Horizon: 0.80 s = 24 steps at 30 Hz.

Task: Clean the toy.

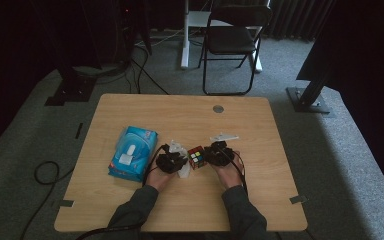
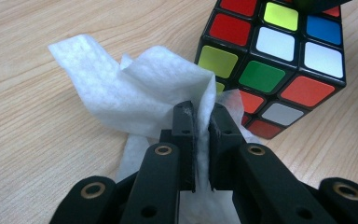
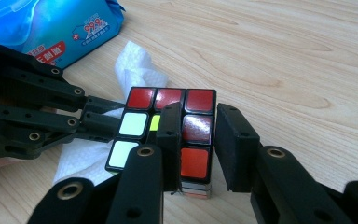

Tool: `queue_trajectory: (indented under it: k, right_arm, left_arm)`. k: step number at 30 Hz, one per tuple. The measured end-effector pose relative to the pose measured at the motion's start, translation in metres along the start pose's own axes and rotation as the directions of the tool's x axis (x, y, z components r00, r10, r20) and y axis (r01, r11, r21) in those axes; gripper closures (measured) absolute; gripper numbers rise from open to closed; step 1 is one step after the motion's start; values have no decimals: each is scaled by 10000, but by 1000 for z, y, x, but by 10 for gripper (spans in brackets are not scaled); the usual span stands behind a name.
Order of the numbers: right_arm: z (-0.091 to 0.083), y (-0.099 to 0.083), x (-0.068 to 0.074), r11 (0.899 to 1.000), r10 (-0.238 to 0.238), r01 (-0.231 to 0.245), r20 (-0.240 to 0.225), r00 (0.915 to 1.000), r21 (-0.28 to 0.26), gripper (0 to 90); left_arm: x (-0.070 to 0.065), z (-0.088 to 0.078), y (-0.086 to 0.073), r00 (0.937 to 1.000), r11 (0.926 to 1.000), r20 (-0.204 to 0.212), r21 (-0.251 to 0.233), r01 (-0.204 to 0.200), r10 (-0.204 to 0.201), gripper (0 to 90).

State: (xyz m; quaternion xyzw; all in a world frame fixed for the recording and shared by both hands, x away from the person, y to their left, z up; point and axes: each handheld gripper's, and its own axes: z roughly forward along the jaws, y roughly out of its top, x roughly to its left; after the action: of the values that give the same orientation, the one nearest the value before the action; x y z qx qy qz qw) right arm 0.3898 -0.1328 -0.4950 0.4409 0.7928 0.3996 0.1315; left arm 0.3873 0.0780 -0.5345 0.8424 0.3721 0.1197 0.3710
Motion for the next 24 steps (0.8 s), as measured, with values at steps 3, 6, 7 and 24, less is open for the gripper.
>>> queue_trajectory:
  k: [3, 6, 7, 24]
  right_arm:
    - [0, -1, -2, 9995, 311, -311, -9, 9995, -52, 722]
    - [-2, -2, -6, 9978, 650, -647, 185, 9977, -142, 722]
    - [-2, -2, -6, 9978, 650, -647, 185, 9977, -142, 722]
    - [-12, -12, -42, 9615, 2707, -2708, -85, 9626, -460, 730]
  left_arm:
    - [0, 0, 0, 10000, 10000, 6, 18, -42, 42, 832]
    - [-1, -1, 0, 10000, 10000, 3, 10, -41, 41, 832]
    - [-1, 0, 0, 10000, 10000, 8, -2, -28, 28, 832]
    - [-15, 6, 13, 9985, 9989, 260, 18, -476, 475, 825]
